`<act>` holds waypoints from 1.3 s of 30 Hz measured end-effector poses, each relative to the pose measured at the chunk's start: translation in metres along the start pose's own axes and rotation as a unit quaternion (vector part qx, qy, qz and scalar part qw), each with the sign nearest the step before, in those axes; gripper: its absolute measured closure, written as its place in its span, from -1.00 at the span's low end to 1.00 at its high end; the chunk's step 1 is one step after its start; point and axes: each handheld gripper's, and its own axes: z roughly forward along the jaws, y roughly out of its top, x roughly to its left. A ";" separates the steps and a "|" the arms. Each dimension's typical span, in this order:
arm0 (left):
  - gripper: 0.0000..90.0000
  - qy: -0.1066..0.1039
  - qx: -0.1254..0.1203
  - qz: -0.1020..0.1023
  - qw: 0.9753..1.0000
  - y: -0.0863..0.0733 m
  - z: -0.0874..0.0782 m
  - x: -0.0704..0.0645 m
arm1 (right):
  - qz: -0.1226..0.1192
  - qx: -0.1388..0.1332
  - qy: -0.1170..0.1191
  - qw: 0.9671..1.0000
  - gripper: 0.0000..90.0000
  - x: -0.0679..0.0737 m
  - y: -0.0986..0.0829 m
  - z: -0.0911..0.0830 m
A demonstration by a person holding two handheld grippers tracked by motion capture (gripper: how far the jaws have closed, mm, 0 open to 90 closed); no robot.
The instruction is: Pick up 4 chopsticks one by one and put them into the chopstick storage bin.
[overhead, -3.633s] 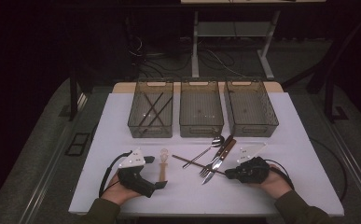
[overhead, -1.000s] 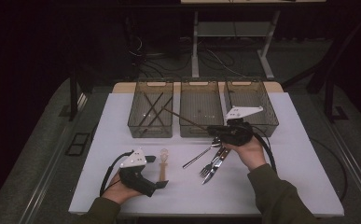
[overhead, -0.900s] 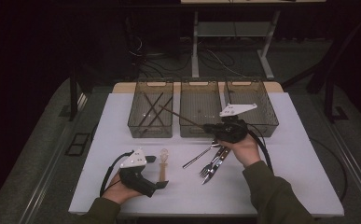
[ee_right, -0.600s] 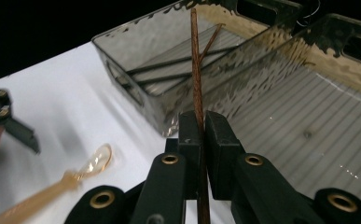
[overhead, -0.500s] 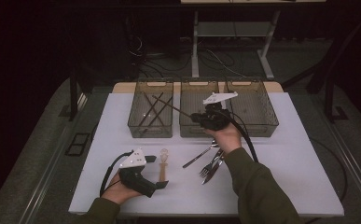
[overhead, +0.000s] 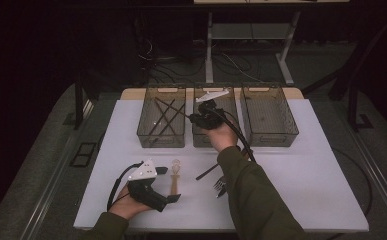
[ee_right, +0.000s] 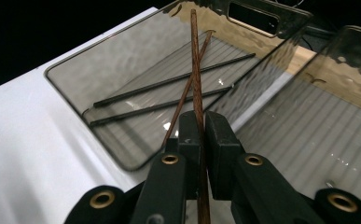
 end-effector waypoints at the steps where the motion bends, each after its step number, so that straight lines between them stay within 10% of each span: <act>1: -1.00 -0.001 -0.001 0.000 1.000 0.000 0.000 0.000 | -0.001 0.004 -0.003 1.000 0.89 0.001 0.002 0.004; 22: -1.00 -0.010 -0.007 0.001 1.000 0.001 -0.001 -0.002 | 0.018 0.031 -0.044 0.998 0.87 0.019 0.040 0.062; 39: -1.00 -0.009 -0.006 0.006 1.000 0.001 -0.002 -0.001 | 0.014 0.013 0.008 1.000 0.18 0.020 0.034 0.047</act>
